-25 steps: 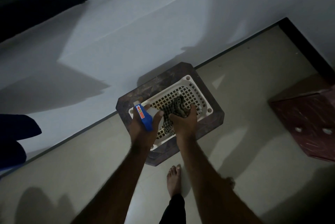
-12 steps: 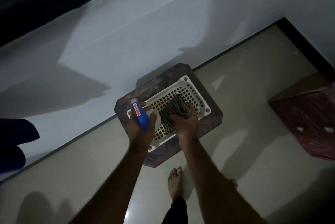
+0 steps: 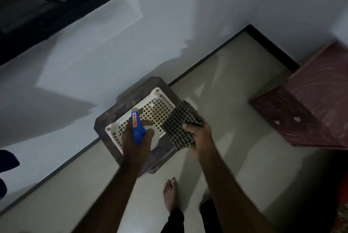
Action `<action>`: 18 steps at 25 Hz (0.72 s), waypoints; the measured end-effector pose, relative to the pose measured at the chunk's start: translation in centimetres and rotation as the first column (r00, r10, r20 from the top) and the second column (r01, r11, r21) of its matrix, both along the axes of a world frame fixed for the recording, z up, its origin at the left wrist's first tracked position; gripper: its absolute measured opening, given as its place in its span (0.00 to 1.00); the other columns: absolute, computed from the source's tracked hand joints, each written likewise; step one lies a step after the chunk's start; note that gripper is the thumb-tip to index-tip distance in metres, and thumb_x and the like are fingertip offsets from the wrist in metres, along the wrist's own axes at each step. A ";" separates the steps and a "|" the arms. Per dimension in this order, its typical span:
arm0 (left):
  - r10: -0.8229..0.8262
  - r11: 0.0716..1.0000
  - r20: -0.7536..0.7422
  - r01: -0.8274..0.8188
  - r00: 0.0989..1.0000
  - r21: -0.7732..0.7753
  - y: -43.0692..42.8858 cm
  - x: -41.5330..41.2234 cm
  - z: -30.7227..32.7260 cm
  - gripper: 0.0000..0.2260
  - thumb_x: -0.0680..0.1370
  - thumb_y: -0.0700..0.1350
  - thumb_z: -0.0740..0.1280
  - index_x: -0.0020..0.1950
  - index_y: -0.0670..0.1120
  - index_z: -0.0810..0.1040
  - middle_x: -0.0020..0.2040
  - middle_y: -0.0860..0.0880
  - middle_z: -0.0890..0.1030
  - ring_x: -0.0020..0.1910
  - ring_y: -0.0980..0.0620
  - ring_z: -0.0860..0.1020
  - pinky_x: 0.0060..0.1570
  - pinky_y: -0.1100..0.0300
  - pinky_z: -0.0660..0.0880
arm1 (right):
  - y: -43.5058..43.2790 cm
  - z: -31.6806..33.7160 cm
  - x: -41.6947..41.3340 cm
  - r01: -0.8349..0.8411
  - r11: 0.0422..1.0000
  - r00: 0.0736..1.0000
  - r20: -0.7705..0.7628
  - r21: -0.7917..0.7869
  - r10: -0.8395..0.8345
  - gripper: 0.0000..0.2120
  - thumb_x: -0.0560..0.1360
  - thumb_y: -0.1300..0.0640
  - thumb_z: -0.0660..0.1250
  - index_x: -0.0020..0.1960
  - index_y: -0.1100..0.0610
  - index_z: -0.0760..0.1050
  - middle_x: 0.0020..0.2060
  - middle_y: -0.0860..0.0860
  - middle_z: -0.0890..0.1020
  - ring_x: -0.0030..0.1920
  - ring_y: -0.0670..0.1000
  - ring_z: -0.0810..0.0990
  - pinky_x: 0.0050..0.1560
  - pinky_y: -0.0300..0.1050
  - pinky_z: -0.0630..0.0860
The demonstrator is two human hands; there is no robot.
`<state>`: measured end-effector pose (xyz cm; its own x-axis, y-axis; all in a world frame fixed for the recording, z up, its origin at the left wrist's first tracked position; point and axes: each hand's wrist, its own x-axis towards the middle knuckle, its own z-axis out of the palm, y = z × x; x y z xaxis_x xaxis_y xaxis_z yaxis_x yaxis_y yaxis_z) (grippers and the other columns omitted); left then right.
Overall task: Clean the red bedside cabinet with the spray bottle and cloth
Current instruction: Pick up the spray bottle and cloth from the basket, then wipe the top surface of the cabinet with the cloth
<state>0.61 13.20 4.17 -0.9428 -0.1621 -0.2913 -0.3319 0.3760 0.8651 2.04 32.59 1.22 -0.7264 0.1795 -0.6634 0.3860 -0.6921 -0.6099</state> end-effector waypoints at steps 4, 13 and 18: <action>-0.149 0.989 -0.105 0.150 0.983 0.008 5.2 1.2 2.5 0.10 0.75 0.37 0.72 0.56 0.41 0.81 0.46 0.52 0.83 0.45 0.61 0.81 0.45 0.62 0.78 | 5.2 1.6 3.5 0.046 0.999 0.999 -0.009 -0.029 -0.046 0.28 0.69 0.75 0.72 0.68 0.63 0.77 0.60 0.62 0.84 0.61 0.66 0.82 0.61 0.69 0.78; -0.413 0.911 -0.025 0.413 0.911 0.014 18.1 3.2 6.4 0.14 0.77 0.39 0.74 0.57 0.56 0.77 0.48 0.57 0.79 0.45 0.72 0.78 0.42 0.74 0.75 | 18.1 2.9 11.4 0.356 0.935 0.930 0.102 -0.015 -0.352 0.21 0.73 0.75 0.65 0.63 0.63 0.80 0.57 0.63 0.85 0.55 0.65 0.85 0.47 0.59 0.83; -0.599 0.795 -0.131 0.606 0.790 0.018 26.0 3.1 7.9 0.18 0.75 0.35 0.72 0.62 0.50 0.76 0.48 0.50 0.79 0.46 0.55 0.79 0.45 0.72 0.75 | 25.3 3.9 13.8 0.497 0.867 0.861 0.100 0.035 -0.498 0.18 0.74 0.75 0.65 0.61 0.62 0.81 0.54 0.61 0.86 0.52 0.64 0.87 0.45 0.57 0.84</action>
